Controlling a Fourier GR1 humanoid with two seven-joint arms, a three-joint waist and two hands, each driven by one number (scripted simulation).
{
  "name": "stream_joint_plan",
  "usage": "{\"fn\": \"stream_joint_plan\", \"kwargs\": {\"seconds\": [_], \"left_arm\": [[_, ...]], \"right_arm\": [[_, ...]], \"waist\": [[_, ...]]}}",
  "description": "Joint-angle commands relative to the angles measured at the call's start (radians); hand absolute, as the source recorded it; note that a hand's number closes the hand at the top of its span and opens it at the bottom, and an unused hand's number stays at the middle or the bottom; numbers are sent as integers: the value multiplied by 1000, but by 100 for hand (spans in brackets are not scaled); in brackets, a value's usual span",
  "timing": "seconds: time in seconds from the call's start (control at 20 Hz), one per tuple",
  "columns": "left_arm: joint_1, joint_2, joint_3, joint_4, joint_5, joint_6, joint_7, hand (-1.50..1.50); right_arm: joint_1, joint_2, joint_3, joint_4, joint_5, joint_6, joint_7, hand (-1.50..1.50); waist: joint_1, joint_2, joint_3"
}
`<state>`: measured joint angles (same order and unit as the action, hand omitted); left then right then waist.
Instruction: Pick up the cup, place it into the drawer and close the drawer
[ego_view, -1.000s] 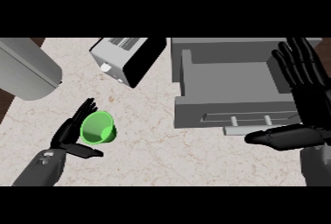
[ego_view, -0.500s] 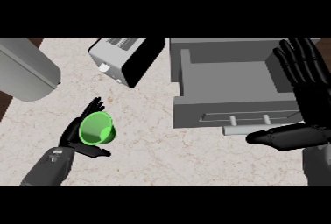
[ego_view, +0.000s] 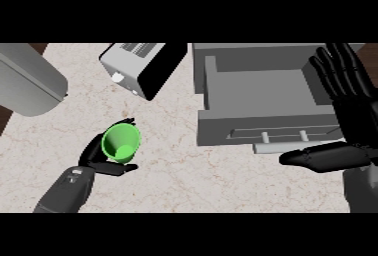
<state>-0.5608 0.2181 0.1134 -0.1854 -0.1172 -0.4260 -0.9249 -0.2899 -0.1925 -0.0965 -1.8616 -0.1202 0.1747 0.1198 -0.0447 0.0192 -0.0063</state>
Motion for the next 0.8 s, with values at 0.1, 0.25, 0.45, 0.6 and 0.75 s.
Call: {"fn": "stream_joint_plan", "kwargs": {"seconds": [0.1,0.25,0.45,0.6,0.75], "left_arm": [[40,-12,-9,-76,-4,-67,-234,150],[9,-38,14,-80,-4,131,-232,150],[-14,-58,49,-92,35,72,-280,150],[-7,-69,75,-126,80,27,-292,150],[14,-51,167,-154,159,146,-279,150]], "right_arm": [[69,7,6,5,21,10,-50,-150],[14,-8,-10,2,2,7,-10,-150],[-3,-23,-28,24,-11,18,-14,-150],[40,-3,-11,-1,-6,17,-27,-150],[38,-15,-34,-21,-15,9,-6,-150]], "waist": [[9,-6,1],[3,-3,1],[5,-2,1],[16,-9,2],[29,-13,3]]}}
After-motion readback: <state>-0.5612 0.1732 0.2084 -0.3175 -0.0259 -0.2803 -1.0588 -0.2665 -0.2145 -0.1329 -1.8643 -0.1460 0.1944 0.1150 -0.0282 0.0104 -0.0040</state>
